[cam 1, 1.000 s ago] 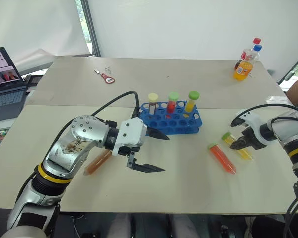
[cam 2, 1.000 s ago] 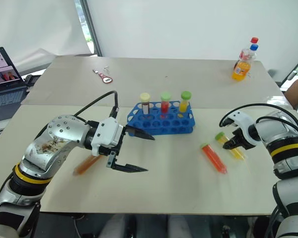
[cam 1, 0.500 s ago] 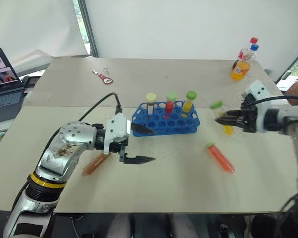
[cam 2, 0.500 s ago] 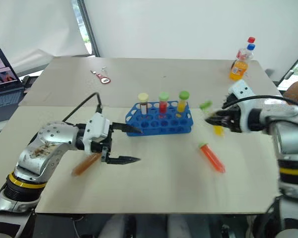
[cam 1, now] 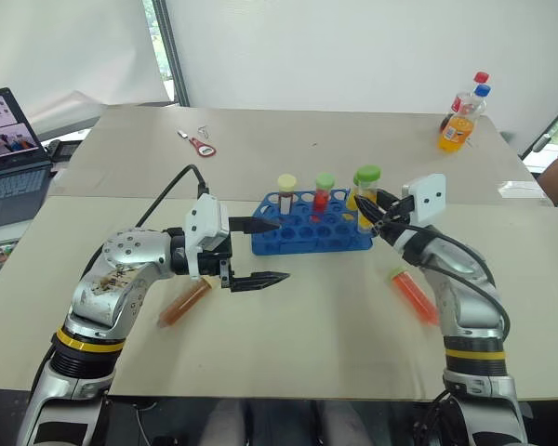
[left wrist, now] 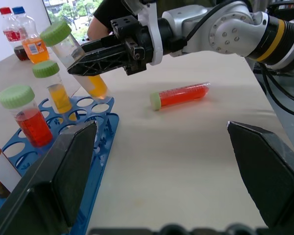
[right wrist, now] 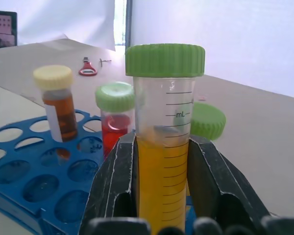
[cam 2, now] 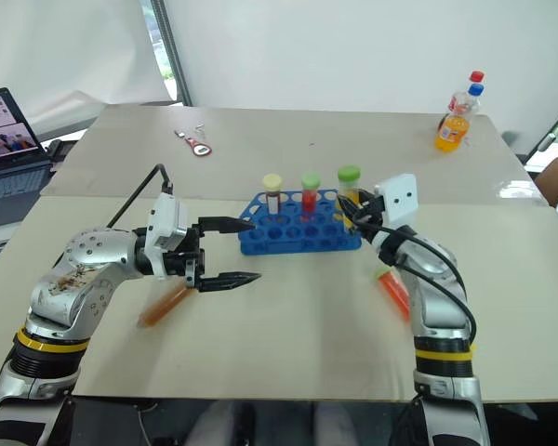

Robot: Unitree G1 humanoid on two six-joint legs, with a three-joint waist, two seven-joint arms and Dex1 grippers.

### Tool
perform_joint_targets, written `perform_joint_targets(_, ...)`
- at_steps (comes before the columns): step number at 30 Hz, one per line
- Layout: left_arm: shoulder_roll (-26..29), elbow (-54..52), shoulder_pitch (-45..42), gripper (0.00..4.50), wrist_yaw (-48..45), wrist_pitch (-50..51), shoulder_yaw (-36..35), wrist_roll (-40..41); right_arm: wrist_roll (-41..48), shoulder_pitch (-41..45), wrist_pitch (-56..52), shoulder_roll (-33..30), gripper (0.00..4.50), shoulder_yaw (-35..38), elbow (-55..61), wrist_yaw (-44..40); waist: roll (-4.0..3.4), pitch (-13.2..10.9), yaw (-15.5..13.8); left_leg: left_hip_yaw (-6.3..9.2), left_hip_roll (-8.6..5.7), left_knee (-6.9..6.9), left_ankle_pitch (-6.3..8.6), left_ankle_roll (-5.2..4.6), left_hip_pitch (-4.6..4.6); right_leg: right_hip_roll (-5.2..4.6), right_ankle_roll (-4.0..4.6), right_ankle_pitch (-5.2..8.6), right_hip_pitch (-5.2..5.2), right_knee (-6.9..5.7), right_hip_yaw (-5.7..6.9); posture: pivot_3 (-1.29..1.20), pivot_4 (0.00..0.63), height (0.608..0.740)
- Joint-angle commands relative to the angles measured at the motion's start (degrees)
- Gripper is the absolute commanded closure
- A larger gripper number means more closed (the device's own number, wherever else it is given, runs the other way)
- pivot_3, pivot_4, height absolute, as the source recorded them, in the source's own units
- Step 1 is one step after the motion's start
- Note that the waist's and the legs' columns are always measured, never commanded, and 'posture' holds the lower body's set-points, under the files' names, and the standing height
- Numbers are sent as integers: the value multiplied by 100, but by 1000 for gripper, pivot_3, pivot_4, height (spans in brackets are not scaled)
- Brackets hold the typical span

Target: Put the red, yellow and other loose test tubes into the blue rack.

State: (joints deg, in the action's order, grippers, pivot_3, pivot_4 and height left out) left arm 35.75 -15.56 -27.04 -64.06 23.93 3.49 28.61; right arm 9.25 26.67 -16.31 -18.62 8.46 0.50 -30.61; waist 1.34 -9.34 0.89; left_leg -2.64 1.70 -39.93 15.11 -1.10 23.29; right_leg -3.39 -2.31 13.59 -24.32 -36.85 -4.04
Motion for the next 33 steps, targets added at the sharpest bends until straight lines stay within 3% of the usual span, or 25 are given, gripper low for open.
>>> perform_joint_targets(1,63,-256,-114,0,17,2,-82,99,-52,143,506,8,3516,-55,-160,129,0,0,4,0,0,1,0,0,0,0,0,0,0,1,0,0,150,740)
perform_joint_targets(10,36,-250,-177,0,139,84,-110,156,-122,62,982,245,3519,-254,-543,544,0,0,14,2,0,1,0,0,-3,-1,0,0,2,1,-1,0,150,740)
perform_joint_targets(19,-126,-273,-424,0,583,438,-158,344,-34,-169,1374,911,3521,-15,-683,1497,0,0,39,32,1,2,0,0,-5,-1,0,0,2,-2,-4,0,150,740)
perform_joint_targets(25,-230,-223,-496,0,730,365,-29,159,-122,-388,1842,1216,3521,-181,-756,1630,-1,0,55,36,1,3,0,1,-6,-1,0,-1,2,-4,-4,0,150,740)
perform_joint_targets(27,-259,-203,-506,0,749,349,-3,128,-130,-419,1879,1222,2491,-167,-732,1685,-1,0,70,37,1,4,0,1,-6,-1,1,-1,2,-4,-4,0,150,740)
perform_joint_targets(33,-322,-202,-541,0,879,505,65,62,-264,-687,936,634,392,-225,-52,1612,-1,0,67,39,-1,6,0,1,-2,-3,0,-1,2,-3,-3,0,150,740)
